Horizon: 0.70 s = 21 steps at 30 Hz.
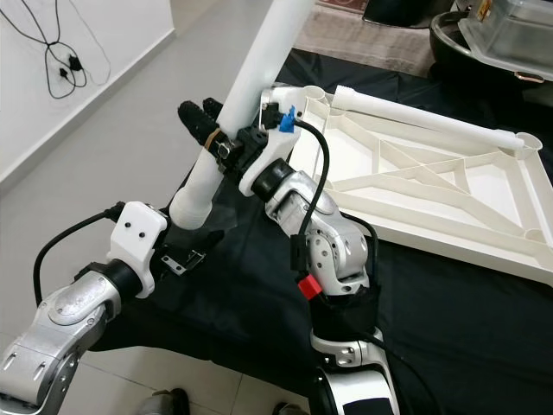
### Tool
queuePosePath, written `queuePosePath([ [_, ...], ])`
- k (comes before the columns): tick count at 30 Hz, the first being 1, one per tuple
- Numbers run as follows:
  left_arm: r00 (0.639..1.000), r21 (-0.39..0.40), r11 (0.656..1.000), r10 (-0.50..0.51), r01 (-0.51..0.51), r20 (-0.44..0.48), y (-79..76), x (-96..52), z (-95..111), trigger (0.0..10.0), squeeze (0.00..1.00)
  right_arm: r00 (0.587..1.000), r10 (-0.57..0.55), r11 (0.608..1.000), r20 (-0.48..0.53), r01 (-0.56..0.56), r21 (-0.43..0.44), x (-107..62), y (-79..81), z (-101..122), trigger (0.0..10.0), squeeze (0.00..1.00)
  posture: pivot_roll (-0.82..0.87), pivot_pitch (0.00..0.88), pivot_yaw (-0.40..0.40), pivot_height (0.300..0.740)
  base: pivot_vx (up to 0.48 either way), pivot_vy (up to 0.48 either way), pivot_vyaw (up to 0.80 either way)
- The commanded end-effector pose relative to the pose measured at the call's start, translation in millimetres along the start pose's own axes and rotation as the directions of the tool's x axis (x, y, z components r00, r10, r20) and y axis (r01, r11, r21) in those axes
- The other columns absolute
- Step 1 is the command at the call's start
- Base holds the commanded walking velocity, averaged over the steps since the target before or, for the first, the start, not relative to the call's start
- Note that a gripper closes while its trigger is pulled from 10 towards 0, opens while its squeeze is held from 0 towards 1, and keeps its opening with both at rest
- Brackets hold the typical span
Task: Building children table
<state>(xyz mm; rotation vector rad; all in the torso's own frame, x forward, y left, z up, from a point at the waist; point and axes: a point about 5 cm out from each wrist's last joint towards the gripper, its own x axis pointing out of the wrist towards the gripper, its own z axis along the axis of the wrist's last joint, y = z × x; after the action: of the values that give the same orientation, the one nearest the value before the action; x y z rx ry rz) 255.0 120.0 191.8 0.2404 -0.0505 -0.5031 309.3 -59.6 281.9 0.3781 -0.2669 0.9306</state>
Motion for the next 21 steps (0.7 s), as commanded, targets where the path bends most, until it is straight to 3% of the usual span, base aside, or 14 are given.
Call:
queuePosePath([
  [1,1.000,0.017,0.999,-0.029,0.029,0.009,-2.2,1.6,0.8,10.0,0.00,0.998,0.064,0.998,-0.029,-0.063,0.021,-0.5,9.6,-6.3,10.0,0.00,0.12,0.152,-0.044,0.740,0.000,0.000,0.00],
  [12,0.998,0.039,0.997,-0.065,0.065,0.004,-2.9,3.3,-1.5,10.0,0.00,0.986,0.139,0.990,-0.090,-0.136,0.045,-7.6,22.0,-17.5,10.0,0.00,0.11,0.144,-0.040,0.740,0.000,0.000,0.00],
  [13,0.997,0.035,0.997,-0.072,0.072,0.000,-4.7,3.0,-2.5,4.0,0.00,0.986,0.139,0.990,-0.091,-0.136,0.044,-7.9,21.9,-17.6,10.0,0.00,0.11,0.140,-0.039,0.740,0.000,0.000,0.00],
  [15,0.997,0.034,0.996,-0.078,0.078,-0.002,-6.3,2.7,-3.6,4.0,0.00,0.986,0.141,0.990,-0.093,-0.137,0.043,-8.5,22.0,-17.5,10.0,0.00,0.11,0.140,-0.039,0.740,0.000,0.000,0.00],
  [16,0.997,0.036,0.996,-0.080,0.081,-0.006,-7.0,2.7,-4.6,0.0,0.00,0.986,0.140,0.990,-0.091,-0.136,0.044,-8.5,21.7,-16.9,10.0,0.00,0.11,0.140,-0.038,0.740,0.000,0.000,0.00],
  [21,0.997,0.024,0.997,-0.074,0.075,-0.011,-7.1,3.1,-6.6,0.0,0.00,0.986,0.139,0.990,-0.088,-0.135,0.047,-8.3,21.4,-15.0,10.0,0.00,0.11,0.138,-0.041,0.740,0.000,0.000,0.00],
])
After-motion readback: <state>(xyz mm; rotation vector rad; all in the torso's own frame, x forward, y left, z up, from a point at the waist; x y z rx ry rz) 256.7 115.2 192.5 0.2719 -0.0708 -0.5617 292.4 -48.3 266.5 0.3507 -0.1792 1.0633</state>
